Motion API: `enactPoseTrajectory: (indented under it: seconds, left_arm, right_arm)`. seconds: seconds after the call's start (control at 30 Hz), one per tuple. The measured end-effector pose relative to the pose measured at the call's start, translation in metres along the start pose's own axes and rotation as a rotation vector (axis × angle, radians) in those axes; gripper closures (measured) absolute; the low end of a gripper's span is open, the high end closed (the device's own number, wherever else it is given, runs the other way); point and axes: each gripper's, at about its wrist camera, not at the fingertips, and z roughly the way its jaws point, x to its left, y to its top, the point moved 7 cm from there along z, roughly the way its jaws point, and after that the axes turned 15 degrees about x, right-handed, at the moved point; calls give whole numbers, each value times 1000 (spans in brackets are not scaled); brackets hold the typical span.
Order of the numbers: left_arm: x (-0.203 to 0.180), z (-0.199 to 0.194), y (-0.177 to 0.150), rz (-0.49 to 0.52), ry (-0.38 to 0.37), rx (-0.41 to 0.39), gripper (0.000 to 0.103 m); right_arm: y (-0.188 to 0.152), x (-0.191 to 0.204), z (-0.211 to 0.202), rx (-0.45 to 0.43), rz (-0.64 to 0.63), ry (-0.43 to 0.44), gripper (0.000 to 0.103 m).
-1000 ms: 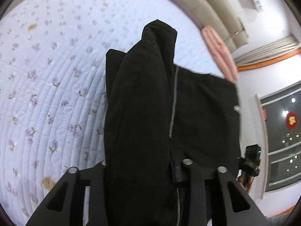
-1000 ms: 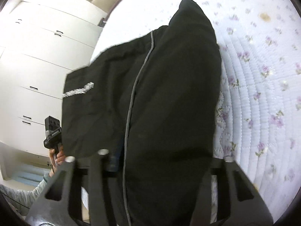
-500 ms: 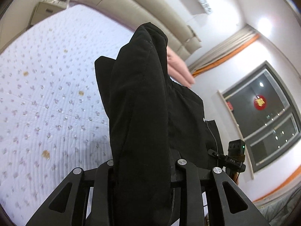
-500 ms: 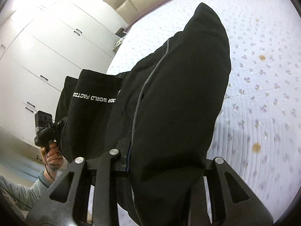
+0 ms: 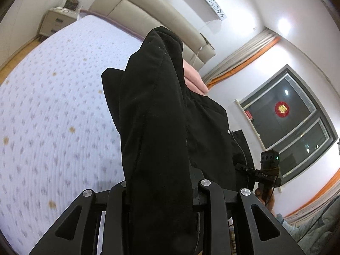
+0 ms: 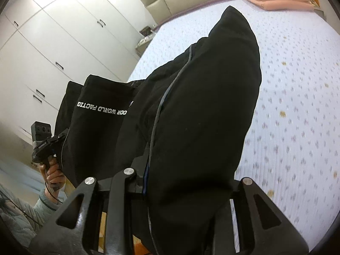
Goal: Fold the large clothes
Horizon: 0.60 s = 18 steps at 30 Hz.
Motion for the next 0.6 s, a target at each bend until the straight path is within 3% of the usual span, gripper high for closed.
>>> enactPoseTrajectory:
  seconds: [0.4, 0.5, 0.6]
  left_arm:
    - [85, 68, -88, -121, 13, 2, 75]
    - [105, 67, -103, -154, 25, -39, 75]
    - [138, 66, -113, -260, 49, -72, 75]
  right_arm:
    - [-49, -58, 93, 120, 37, -63, 78]
    - [-53, -74, 102, 98, 46, -80, 77]
    - [-55, -92, 114, 83, 86, -102, 72]
